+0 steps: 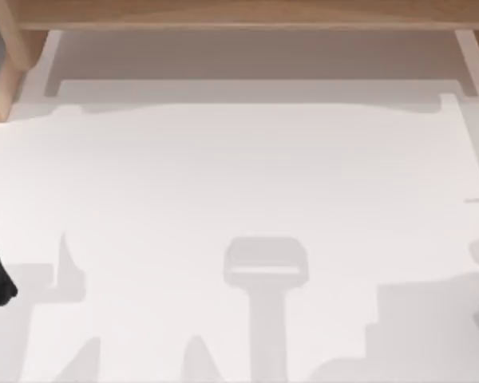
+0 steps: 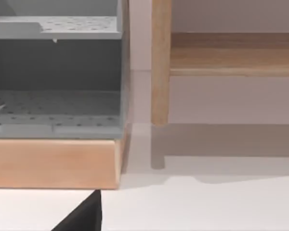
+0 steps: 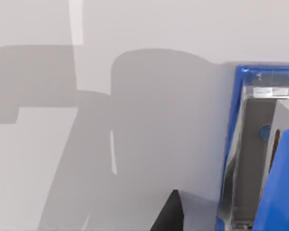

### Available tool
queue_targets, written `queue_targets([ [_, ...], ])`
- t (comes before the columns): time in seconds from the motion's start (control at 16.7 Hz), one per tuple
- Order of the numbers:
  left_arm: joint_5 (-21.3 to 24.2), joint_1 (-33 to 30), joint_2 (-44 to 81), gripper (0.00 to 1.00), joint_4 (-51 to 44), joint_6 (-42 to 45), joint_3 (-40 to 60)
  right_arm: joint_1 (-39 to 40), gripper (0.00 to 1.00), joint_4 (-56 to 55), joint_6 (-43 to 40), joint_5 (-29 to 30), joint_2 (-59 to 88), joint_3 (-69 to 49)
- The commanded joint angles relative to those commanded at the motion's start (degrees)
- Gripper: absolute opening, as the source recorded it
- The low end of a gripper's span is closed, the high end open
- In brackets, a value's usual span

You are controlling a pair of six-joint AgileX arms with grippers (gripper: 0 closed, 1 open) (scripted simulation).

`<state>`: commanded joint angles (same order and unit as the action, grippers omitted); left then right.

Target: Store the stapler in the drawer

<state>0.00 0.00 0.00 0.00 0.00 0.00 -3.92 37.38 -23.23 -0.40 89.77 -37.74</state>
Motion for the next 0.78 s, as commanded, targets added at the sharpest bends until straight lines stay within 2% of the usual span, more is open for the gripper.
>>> queue_targets([
  [0.42, 0.0, 0.0, 0.0, 1.0, 0.0, 0.0, 0.0, 0.0, 0.0, 1.8, 0.2, -0.2, -1.8, -1.4],
  [0.78, 0.0, 0.0, 0.0, 1.0, 0.0, 0.0, 0.0, 0.0, 0.0, 9.2, 0.2, -0.2, -5.3, -4.6],
])
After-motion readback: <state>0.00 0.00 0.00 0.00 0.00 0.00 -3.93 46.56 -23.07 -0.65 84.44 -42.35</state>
